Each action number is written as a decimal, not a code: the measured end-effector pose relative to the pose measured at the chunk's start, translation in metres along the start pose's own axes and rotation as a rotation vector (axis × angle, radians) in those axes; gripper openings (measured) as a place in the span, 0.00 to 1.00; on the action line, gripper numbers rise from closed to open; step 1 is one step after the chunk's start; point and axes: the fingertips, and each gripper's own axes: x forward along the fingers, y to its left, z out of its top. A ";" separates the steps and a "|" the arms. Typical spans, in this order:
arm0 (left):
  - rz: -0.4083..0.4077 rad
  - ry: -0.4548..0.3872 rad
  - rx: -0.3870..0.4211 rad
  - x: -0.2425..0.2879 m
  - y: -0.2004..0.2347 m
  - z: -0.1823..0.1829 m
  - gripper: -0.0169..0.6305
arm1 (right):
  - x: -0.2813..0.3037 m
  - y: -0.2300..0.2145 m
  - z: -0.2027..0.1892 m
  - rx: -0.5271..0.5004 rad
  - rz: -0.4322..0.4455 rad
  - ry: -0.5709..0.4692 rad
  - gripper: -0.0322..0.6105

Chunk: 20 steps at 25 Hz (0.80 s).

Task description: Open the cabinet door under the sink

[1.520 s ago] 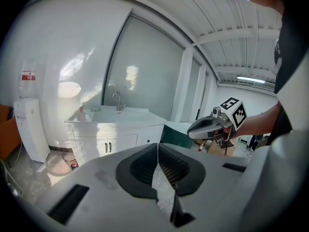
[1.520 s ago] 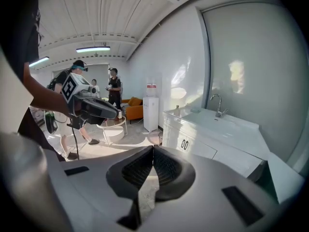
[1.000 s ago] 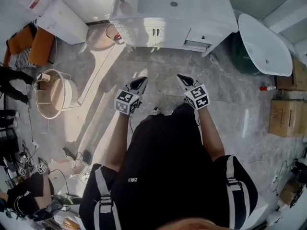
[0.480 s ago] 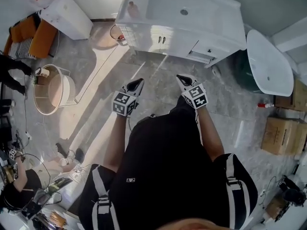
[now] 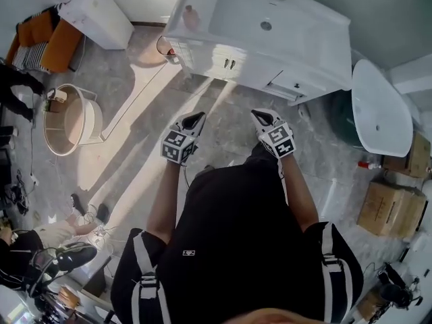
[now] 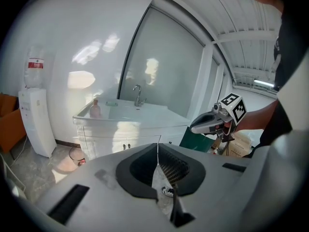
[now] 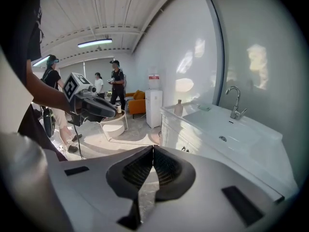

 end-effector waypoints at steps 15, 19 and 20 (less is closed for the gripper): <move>0.327 -0.089 -0.002 0.089 0.048 0.024 0.05 | 0.010 -0.084 -0.046 -0.011 0.137 0.066 0.14; 0.336 -0.069 -0.049 0.119 0.058 0.014 0.05 | 0.030 -0.106 -0.063 0.008 0.168 0.074 0.14; 0.332 -0.063 -0.053 0.127 0.060 0.010 0.05 | 0.036 -0.109 -0.068 0.009 0.174 0.077 0.14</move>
